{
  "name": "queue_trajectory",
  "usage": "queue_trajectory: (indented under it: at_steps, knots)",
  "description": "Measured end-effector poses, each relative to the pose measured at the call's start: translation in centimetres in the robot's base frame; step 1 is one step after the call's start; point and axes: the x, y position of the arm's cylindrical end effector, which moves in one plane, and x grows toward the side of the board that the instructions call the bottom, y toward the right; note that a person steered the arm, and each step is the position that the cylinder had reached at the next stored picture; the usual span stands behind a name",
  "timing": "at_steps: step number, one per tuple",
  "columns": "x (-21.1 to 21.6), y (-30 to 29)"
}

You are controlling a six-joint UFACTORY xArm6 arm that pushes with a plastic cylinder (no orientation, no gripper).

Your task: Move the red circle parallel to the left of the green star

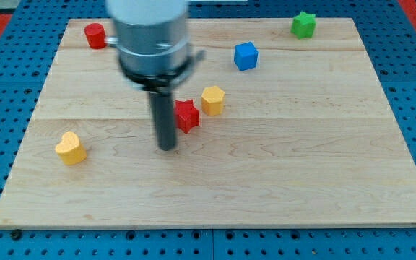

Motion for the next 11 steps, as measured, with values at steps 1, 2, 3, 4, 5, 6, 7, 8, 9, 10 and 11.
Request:
queue_trajectory:
  at_steps: [1, 2, 3, 4, 5, 6, 7, 8, 9, 10, 11]
  knots:
    - [-4.8, -2.9]
    - [-5.0, 3.7]
    - [-3.1, -2.4]
    - [-5.5, -10.5]
    - [-1.8, -17.9]
    - [4.9, -18.4]
    - [3.1, -13.2]
    - [1.5, -6.8]
    - [-1.5, -3.9]
    - [-4.5, -2.1]
    - [-5.1, -5.0]
